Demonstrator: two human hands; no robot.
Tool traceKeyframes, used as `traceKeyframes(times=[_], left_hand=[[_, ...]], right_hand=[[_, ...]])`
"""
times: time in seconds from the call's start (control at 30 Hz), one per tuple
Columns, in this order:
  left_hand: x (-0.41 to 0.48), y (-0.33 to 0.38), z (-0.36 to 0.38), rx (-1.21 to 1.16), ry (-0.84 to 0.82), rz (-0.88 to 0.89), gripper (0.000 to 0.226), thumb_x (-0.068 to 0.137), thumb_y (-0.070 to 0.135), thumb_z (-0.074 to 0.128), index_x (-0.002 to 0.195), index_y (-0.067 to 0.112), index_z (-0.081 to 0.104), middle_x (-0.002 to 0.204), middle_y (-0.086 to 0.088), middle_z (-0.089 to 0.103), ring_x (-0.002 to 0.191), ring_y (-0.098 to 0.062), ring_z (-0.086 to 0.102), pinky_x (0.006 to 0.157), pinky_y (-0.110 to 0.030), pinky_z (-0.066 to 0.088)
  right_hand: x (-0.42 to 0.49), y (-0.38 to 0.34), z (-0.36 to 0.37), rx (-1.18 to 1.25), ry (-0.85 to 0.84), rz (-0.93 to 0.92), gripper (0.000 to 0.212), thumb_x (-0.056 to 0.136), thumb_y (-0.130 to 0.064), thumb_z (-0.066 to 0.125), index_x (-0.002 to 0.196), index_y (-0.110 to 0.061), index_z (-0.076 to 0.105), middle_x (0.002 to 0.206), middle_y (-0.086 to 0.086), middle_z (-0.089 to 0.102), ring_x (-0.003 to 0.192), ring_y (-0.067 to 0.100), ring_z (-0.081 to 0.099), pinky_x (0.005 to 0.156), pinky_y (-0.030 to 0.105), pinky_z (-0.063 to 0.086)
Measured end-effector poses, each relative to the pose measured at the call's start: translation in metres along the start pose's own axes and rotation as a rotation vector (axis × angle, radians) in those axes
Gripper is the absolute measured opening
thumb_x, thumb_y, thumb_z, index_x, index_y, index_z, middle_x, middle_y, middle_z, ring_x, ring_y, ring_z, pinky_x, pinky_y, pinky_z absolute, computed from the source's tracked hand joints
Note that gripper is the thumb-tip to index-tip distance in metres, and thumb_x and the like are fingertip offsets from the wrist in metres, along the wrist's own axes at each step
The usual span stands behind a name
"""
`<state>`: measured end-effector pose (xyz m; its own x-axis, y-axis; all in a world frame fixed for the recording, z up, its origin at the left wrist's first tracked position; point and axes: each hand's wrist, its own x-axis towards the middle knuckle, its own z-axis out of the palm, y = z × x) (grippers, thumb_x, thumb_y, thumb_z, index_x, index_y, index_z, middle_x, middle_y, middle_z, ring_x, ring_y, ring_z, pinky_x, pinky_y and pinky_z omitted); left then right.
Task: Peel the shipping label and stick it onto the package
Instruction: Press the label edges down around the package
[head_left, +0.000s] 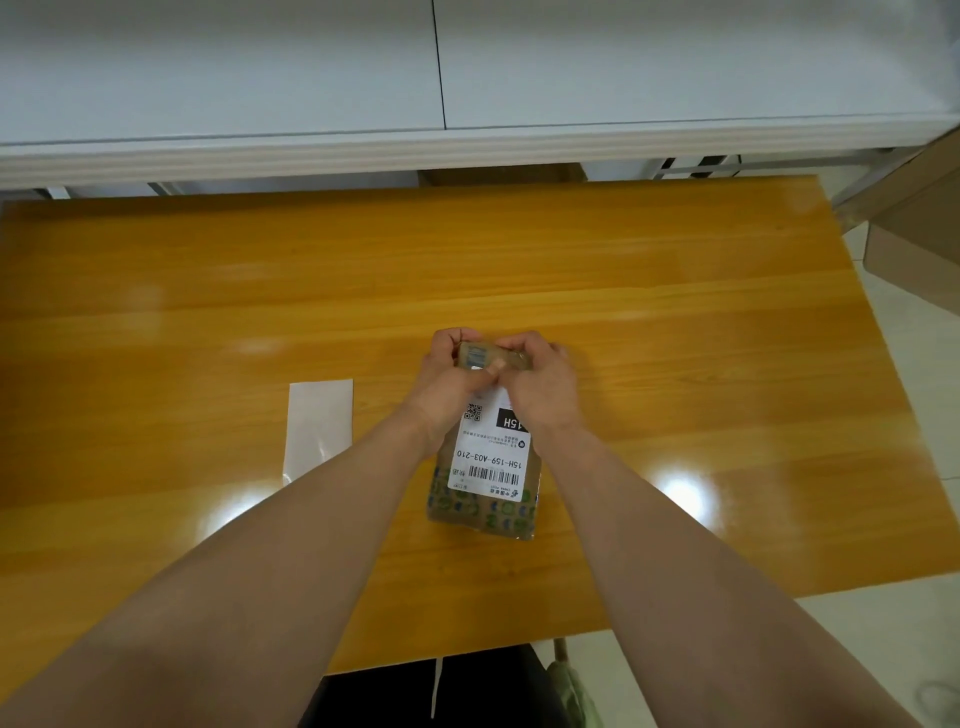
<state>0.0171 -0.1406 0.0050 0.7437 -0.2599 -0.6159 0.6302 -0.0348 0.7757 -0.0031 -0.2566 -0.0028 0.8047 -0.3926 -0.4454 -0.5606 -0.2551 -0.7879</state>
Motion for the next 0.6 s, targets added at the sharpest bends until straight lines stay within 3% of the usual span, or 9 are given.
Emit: traceKeyframes(times=[0.1,0.17,0.23,0.3,0.37,0.47,0.6], left_hand=[[-0.004,-0.004,0.001,0.027,0.03,-0.01,0.035,0.089,0.003,0.062,0.106,0.03,0.045,0.105,-0.011,0.061,0.082,-0.026,0.064,0.064,-0.039,0.057],[-0.005,-0.005,0.005,0.015,0.092,0.009,0.032,0.092,0.006,0.06,0.111,0.026,0.044,0.107,-0.012,0.061,0.084,-0.025,0.063,0.062,-0.036,0.055],[-0.003,-0.005,0.007,-0.006,0.198,0.029,0.031,0.092,0.008,0.059,0.113,0.025,0.043,0.112,-0.012,0.06,0.09,-0.025,0.061,0.07,-0.038,0.055],[-0.001,-0.004,0.004,0.045,0.264,0.053,0.036,0.088,0.012,0.063,0.114,0.027,0.043,0.122,-0.014,0.056,0.101,-0.029,0.06,0.079,-0.041,0.055],[0.0,-0.002,0.0,0.302,0.24,0.099,0.056,0.078,0.016,0.068,0.124,0.032,0.041,0.137,-0.011,0.041,0.119,-0.032,0.05,0.093,-0.047,0.05],[-0.002,0.004,-0.002,0.826,0.107,0.214,0.081,0.07,0.023,0.071,0.141,0.033,0.033,0.152,-0.002,0.027,0.139,-0.027,0.024,0.11,-0.05,0.032],[0.0,0.012,0.0,0.878,0.087,0.191,0.067,0.075,0.021,0.07,0.136,0.029,0.043,0.138,-0.003,0.046,0.13,-0.03,0.032,0.104,-0.05,0.036]], right_hand=[[0.001,-0.004,-0.007,0.083,-0.045,0.02,0.021,0.095,-0.028,0.052,0.091,-0.036,0.071,0.114,0.009,0.064,0.103,0.038,0.064,0.087,0.05,0.056],[-0.003,-0.008,-0.019,0.171,-0.072,0.037,0.019,0.094,-0.028,0.057,0.109,-0.034,0.067,0.122,0.008,0.063,0.108,0.035,0.063,0.091,0.05,0.055],[-0.009,-0.008,-0.033,0.189,-0.167,0.043,0.051,0.088,-0.025,0.069,0.133,-0.037,0.05,0.132,0.0,0.052,0.111,0.022,0.06,0.09,0.046,0.056],[-0.017,-0.005,-0.043,0.174,-0.296,0.022,0.081,0.083,-0.009,0.076,0.147,-0.033,0.034,0.131,-0.005,0.047,0.102,0.004,0.058,0.078,0.029,0.058],[-0.019,0.001,-0.045,0.189,-0.375,0.032,0.092,0.078,0.003,0.076,0.15,-0.029,0.029,0.132,0.0,0.053,0.099,0.004,0.061,0.073,0.028,0.059],[-0.018,0.003,-0.042,0.206,-0.337,0.037,0.088,0.074,0.004,0.078,0.144,-0.031,0.037,0.131,0.005,0.058,0.109,0.019,0.063,0.081,0.042,0.06],[-0.018,0.01,-0.034,0.36,-0.292,0.082,0.077,0.076,0.004,0.075,0.136,-0.035,0.047,0.124,0.006,0.065,0.103,0.028,0.069,0.073,0.045,0.062]])
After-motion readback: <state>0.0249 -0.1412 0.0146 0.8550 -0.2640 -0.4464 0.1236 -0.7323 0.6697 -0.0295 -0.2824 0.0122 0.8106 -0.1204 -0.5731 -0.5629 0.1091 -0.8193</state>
